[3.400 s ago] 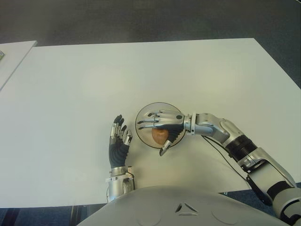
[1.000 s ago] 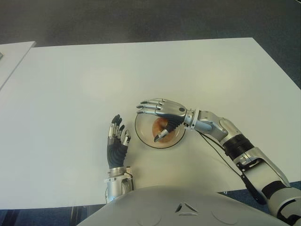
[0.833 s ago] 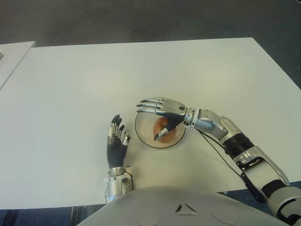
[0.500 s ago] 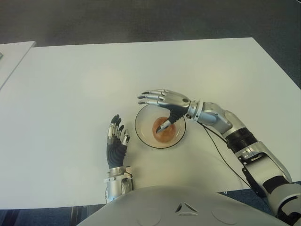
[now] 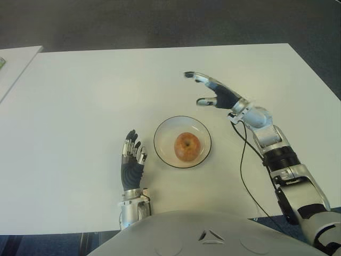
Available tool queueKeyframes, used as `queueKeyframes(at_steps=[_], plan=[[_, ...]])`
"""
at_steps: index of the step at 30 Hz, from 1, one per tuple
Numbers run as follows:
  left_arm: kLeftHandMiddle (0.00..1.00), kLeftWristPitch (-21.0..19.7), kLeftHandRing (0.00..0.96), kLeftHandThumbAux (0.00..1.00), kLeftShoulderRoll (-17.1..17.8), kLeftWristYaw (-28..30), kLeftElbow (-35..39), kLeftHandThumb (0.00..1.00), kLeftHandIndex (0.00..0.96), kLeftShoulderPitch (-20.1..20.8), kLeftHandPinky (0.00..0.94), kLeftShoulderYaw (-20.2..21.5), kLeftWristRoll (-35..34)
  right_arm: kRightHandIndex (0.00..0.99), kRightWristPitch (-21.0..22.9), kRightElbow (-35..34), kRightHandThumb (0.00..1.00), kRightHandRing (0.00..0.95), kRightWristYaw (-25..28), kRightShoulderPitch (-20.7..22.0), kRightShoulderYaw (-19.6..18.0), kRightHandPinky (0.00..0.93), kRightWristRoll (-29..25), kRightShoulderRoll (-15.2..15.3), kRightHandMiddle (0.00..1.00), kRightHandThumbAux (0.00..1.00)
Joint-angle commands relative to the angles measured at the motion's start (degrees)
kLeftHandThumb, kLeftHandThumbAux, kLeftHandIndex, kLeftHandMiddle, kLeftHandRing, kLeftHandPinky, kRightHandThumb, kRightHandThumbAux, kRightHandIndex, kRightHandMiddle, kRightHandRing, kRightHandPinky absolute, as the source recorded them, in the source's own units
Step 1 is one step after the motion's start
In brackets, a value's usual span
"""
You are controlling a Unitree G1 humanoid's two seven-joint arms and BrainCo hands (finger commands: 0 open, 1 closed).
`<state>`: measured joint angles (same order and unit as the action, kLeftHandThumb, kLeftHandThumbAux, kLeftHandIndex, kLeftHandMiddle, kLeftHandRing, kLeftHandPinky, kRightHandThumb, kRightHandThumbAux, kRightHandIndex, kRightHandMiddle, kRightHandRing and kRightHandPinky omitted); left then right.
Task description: Put the apples into the plate.
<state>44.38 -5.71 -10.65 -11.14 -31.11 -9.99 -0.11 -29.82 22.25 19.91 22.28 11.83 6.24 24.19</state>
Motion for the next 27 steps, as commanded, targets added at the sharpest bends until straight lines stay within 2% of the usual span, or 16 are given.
queueKeyframes(at_steps=[1, 6, 10, 14, 19, 24, 27], plan=[[0.000, -2.7, 0.000, 0.597, -2.8, -0.2, -1.8, 0.152, 0.000, 0.6, 0.000, 0.5, -0.7, 0.000, 4.0, 2.6, 0.125, 0.000, 2.3, -5.2, -3.5, 0.000, -7.5, -3.4, 0.000, 0.177], [0.000, -3.1, 0.000, 0.590, -2.1, 0.6, -1.1, 0.136, 0.000, 0.0, 0.000, 0.4, -1.2, 0.000, 8.1, 6.2, 0.113, 0.000, 3.9, -9.3, -8.6, 0.000, -14.9, -6.2, 0.000, 0.214], [0.000, -3.2, 0.000, 0.574, -1.6, 0.7, -0.7, 0.112, 0.000, -0.2, 0.000, 0.6, -1.0, 0.000, 11.9, 6.0, 0.102, 0.000, 2.7, -10.6, -11.9, 0.000, -17.5, -7.7, 0.000, 0.261], [0.000, -3.6, 0.000, 0.548, -1.2, 0.2, 0.8, 0.093, 0.000, -1.0, 0.000, 0.6, 0.4, 0.000, 18.7, 0.8, 0.106, 0.000, -0.3, -13.9, -16.1, 0.000, -22.9, -10.9, 0.000, 0.288], [0.000, -3.6, 0.000, 0.492, -1.1, -0.1, 1.7, 0.061, 0.000, -1.8, 0.000, 0.8, 1.4, 0.000, 26.0, -8.8, 0.115, 0.000, -4.4, -19.1, -18.3, 0.000, -26.3, -14.1, 0.000, 0.312], [0.000, -3.7, 0.000, 0.447, -1.1, 0.1, 2.8, 0.029, 0.000, -2.8, 0.000, 0.9, 0.9, 0.000, 27.4, -10.4, 0.117, 0.000, -5.6, -22.0, -19.5, 0.000, -26.6, -16.2, 0.000, 0.323], [0.000, -4.2, 0.000, 0.431, -1.0, 0.4, 3.6, 0.016, 0.000, -3.3, 0.000, 1.0, 0.3, 0.000, 24.4, -6.6, 0.120, 0.000, -4.4, -23.5, -20.2, 0.000, -26.1, -17.4, 0.000, 0.325]])
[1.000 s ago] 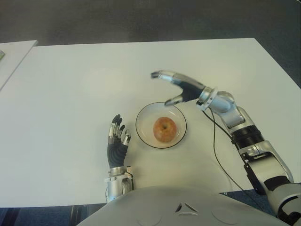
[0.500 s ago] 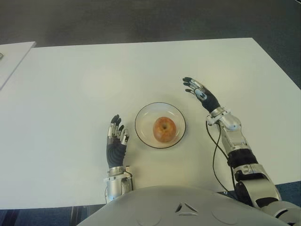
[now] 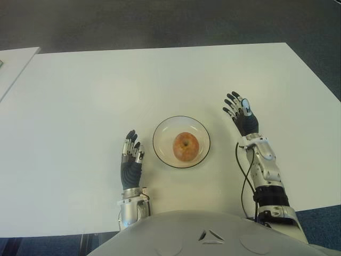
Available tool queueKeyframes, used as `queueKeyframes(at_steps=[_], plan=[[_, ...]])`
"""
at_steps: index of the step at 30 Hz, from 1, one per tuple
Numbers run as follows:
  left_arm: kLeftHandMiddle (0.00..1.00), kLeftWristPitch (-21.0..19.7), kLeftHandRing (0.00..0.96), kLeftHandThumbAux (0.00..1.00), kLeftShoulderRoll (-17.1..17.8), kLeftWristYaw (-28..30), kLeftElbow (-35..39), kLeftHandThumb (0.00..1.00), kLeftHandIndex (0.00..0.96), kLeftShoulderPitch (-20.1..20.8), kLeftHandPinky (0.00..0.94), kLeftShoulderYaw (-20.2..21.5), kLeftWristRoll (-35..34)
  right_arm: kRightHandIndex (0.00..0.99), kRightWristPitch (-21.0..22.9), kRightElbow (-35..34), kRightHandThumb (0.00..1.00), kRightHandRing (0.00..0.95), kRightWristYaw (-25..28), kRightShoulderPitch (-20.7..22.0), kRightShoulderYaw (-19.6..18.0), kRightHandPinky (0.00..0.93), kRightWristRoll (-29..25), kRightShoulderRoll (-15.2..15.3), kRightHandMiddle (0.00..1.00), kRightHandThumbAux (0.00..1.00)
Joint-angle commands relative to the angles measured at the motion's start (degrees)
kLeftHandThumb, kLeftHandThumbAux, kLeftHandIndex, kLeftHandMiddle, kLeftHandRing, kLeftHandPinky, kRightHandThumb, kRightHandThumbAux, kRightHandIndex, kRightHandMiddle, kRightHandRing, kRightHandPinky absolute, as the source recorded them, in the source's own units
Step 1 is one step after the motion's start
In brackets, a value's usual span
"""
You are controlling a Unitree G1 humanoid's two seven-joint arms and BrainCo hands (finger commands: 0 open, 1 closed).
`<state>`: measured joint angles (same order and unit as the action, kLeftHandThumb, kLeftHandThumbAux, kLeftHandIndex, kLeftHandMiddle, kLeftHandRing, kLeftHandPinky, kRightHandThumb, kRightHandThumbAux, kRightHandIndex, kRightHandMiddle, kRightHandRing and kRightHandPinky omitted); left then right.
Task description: Put the apples into the plate.
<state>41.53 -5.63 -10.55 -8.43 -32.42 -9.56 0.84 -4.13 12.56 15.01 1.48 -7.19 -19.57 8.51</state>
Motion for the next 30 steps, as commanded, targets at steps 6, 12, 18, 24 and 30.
queueKeyframes(at_steps=[6, 12, 18, 24, 30], plan=[[0.000, -2.0, 0.000, 0.424, -0.6, 0.9, 2.2, 0.006, 0.000, -2.7, 0.000, 0.5, -1.3, 0.000, -4.0, 5.1, 0.125, 0.000, 1.6, -5.0, -1.4, 0.000, 0.6, -3.2, 0.000, 0.325], [0.000, -3.5, 0.000, 0.422, -0.6, 1.2, 4.2, 0.009, 0.000, -3.7, 0.000, 0.1, -1.6, 0.000, -7.4, 4.3, 0.120, 0.000, 1.6, -8.4, 0.6, 0.000, 3.8, -4.3, 0.000, 0.331], [0.000, -4.6, 0.000, 0.433, -0.6, 1.3, 6.0, 0.022, 0.000, -4.6, 0.000, -0.3, -1.8, 0.000, -8.5, 1.7, 0.094, 0.000, 0.3, -11.2, 2.5, 0.000, 6.7, -5.0, 0.000, 0.351], [0.000, -6.4, 0.000, 0.441, -0.4, 0.2, 7.5, 0.027, 0.000, -5.3, 0.000, -0.1, 0.3, 0.000, -8.6, -0.1, 0.077, 0.000, 0.0, -13.3, 3.7, 0.000, 8.4, -4.8, 0.000, 0.366], [0.000, -7.5, 0.000, 0.443, 0.0, -0.2, 8.2, 0.029, 0.000, -5.5, 0.000, 0.5, 2.5, 0.000, -8.2, -0.7, 0.073, 0.000, -0.2, -14.6, 4.2, 0.000, 8.7, -4.9, 0.000, 0.373]])
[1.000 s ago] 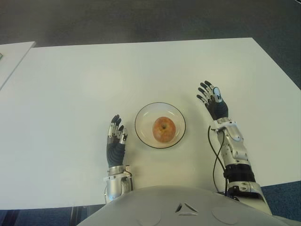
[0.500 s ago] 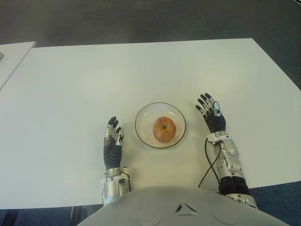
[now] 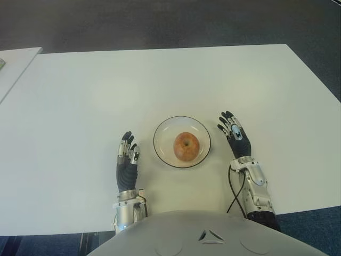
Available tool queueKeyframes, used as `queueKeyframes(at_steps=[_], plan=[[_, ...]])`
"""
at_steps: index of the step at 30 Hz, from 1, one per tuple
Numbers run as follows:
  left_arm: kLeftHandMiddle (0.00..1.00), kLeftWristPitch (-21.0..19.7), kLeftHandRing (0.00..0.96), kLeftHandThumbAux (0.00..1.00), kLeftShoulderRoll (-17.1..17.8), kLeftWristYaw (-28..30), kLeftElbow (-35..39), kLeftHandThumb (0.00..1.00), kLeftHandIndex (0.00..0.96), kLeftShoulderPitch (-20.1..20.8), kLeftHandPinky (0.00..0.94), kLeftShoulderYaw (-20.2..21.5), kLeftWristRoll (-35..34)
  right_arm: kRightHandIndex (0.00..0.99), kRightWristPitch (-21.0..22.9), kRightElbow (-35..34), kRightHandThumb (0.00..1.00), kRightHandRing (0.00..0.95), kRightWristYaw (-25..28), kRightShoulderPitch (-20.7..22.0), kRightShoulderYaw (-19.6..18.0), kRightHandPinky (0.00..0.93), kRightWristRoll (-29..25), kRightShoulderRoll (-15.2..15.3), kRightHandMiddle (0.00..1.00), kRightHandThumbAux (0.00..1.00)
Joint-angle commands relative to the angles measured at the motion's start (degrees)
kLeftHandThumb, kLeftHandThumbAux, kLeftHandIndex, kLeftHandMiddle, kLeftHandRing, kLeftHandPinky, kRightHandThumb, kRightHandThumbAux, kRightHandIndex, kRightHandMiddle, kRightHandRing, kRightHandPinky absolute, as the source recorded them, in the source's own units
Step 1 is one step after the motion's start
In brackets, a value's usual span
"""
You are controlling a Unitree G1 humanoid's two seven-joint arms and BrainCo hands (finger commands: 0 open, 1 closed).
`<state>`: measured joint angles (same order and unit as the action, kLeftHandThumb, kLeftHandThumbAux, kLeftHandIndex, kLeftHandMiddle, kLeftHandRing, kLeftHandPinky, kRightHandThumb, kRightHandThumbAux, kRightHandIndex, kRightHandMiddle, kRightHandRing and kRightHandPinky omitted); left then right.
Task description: Put the apples into the plate.
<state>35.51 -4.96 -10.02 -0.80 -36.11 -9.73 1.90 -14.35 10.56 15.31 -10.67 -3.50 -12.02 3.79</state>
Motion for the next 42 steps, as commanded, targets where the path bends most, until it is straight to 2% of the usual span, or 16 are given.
queueKeyframes(at_steps=[1, 9, 16, 26, 30, 35, 42], plan=[[0.000, -1.7, 0.000, 0.444, -0.7, -0.5, 0.7, 0.033, 0.000, -1.8, 0.000, 0.6, 1.1, 0.000, 2.1, 1.4, 0.074, 0.000, -0.5, -2.8, 0.6, 0.000, 1.1, -0.3, 0.000, 0.376], [0.000, -1.3, 0.000, 0.445, -0.4, 0.3, 0.0, 0.075, 0.000, -1.6, 0.000, 1.3, -0.2, 0.000, 1.0, 1.9, 0.081, 0.000, -0.5, -3.8, 0.8, 0.000, 1.4, -0.7, 0.000, 0.394], [0.000, -1.5, 0.000, 0.437, 0.0, 0.8, -0.4, 0.087, 0.000, -1.2, 0.000, 2.1, -0.6, 0.000, -2.0, 4.4, 0.085, 0.000, 0.5, -3.5, 0.6, 0.000, 1.2, -0.8, 0.000, 0.395], [0.000, -0.9, 0.000, 0.427, -0.1, 1.6, -1.0, 0.089, 0.000, -0.9, 0.000, 2.3, -1.4, 0.000, -5.9, 4.7, 0.065, 0.000, 2.0, -3.9, 0.9, 0.000, 3.6, 1.8, 0.000, 0.406], [0.000, 0.3, 0.000, 0.430, -0.2, 1.3, -1.3, 0.089, 0.000, -0.5, 0.000, 2.5, -0.5, 0.000, -5.7, 4.1, 0.056, 0.000, 2.2, -4.1, 1.1, 0.000, 4.5, 2.7, 0.000, 0.407], [0.000, 1.1, 0.000, 0.432, 0.0, 1.3, -1.7, 0.088, 0.000, -0.3, 0.000, 2.6, -0.1, 0.000, -5.3, 4.1, 0.051, 0.000, 2.3, -4.2, 0.7, 0.000, 3.4, 2.4, 0.000, 0.405], [0.000, 0.9, 0.000, 0.434, 0.2, 2.0, -1.2, 0.088, 0.000, -0.7, 0.000, 2.4, -1.0, 0.000, -3.6, 3.3, 0.062, 0.000, 1.5, -4.3, -0.7, 0.000, 0.0, 0.4, 0.000, 0.415]])
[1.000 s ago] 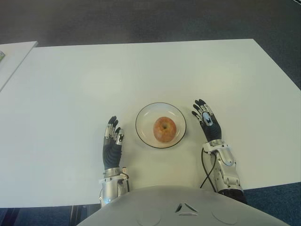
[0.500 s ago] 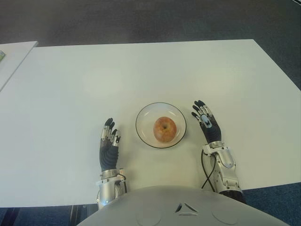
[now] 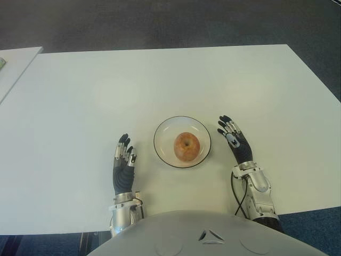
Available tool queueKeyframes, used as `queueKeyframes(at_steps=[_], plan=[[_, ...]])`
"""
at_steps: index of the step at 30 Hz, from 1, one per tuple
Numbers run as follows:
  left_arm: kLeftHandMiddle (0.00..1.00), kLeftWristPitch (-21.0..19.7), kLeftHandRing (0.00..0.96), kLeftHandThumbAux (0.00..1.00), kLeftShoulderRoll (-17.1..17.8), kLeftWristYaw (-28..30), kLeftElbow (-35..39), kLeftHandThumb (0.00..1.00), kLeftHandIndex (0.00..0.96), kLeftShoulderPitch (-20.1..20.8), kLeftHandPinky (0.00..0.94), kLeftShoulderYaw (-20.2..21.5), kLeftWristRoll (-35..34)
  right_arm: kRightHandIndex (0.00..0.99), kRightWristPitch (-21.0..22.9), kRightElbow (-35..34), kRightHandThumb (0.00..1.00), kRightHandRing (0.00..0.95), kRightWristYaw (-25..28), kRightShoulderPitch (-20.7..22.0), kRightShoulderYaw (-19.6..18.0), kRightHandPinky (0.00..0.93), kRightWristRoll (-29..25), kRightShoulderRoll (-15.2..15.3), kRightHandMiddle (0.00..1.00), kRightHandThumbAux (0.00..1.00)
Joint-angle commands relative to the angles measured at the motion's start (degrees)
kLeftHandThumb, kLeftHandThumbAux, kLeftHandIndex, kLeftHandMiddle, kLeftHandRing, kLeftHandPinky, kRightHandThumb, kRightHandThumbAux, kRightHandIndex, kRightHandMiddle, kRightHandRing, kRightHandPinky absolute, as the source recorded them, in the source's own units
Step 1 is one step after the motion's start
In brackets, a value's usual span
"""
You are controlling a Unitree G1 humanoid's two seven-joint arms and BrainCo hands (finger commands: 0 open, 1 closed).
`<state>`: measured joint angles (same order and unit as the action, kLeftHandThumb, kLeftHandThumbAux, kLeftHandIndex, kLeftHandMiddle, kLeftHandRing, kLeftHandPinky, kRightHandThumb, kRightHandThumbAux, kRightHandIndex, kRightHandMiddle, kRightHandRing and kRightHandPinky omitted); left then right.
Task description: Put the apples into the plate.
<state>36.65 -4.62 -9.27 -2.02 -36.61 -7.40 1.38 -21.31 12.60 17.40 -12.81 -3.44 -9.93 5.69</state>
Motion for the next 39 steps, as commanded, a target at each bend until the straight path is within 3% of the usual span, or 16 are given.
queueKeyframes(at_steps=[1, 12, 22, 29, 39], plan=[[0.000, -0.4, 0.000, 0.434, -0.1, 1.5, 0.1, 0.088, 0.000, -0.3, 0.000, -0.1, -0.6, 0.000, 3.5, 1.0, 0.064, 0.000, -0.6, -2.3, -0.8, 0.000, -2.4, -1.6, 0.000, 0.416], [0.000, -1.2, 0.000, 0.434, -0.5, 2.2, 0.0, 0.100, 0.000, -0.9, 0.000, -0.1, -1.4, 0.000, 3.6, -1.5, 0.078, 0.000, -2.4, -3.5, -1.4, 0.000, -2.6, -3.0, 0.000, 0.444], [0.000, -0.3, 0.000, 0.438, -0.5, 1.5, 1.9, 0.090, 0.000, -1.7, 0.000, -0.6, 0.8, 0.000, 1.7, -3.6, 0.096, 0.000, -2.4, -4.7, -1.0, 0.000, -0.8, -2.1, 0.000, 0.418], [0.000, 0.0, 0.000, 0.454, -0.8, 1.2, 2.8, 0.077, 0.000, -2.7, 0.000, -0.7, 1.8, 0.000, 4.8, -6.3, 0.101, 0.000, -2.7, -5.7, -0.5, 0.000, -0.7, -1.8, 0.000, 0.418], [0.000, -0.9, 0.000, 0.470, -0.6, 2.5, 5.4, 0.091, 0.000, -4.6, 0.000, -1.2, -2.1, 0.000, 6.4, -9.0, 0.101, 0.000, -1.2, -6.9, 0.3, 0.000, -2.7, -2.1, 0.000, 0.428]])
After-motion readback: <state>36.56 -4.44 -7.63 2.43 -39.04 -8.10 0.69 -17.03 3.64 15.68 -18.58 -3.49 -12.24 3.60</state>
